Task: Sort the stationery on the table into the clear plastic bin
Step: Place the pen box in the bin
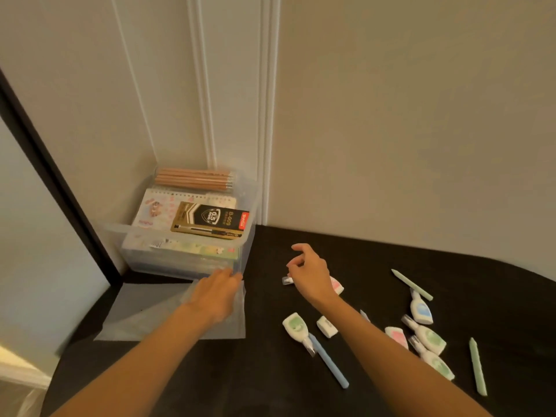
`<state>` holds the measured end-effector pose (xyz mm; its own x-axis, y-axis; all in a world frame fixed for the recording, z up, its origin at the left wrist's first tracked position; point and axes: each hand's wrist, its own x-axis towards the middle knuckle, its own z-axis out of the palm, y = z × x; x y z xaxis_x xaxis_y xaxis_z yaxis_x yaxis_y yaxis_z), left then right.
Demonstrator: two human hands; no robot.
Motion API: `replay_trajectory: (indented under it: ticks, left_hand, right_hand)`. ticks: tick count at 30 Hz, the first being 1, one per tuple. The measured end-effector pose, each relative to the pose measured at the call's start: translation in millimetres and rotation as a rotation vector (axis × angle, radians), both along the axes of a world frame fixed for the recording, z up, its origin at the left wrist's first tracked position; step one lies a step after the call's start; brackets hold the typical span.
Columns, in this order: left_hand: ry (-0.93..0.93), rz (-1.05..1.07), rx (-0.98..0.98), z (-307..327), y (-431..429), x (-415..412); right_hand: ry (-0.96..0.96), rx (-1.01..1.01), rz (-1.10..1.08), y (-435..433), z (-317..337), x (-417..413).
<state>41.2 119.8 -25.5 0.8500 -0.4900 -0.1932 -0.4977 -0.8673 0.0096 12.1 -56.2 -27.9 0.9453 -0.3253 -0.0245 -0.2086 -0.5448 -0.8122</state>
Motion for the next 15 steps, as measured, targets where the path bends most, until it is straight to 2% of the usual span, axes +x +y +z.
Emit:
replay_trajectory:
  ticks: [2,4,11,15]
  left_hand:
    - [0.008,-0.041,0.179,-16.1,-0.5,4.4]
    - [-0.025,-0.081,0.253,-35.5,-2.2,4.6]
    - [-0.1,-0.087,0.299,-73.5,-5.6,17.7]
    - [-0.224,-0.096,0.26,-82.9,-5.5,13.1]
  right_hand:
    - [0.004,0.006,-0.009,-3.5,-15.9,-3.9]
    - [-0.01,-0.008,-0.011,-2.8,-38.3,-10.0]
    - [-0.131,-0.043,-0.006,-6.0,-71.0,-10.0]
    - [-0.222,-0.097,-0.007,-1.2,-82.4,-17.0]
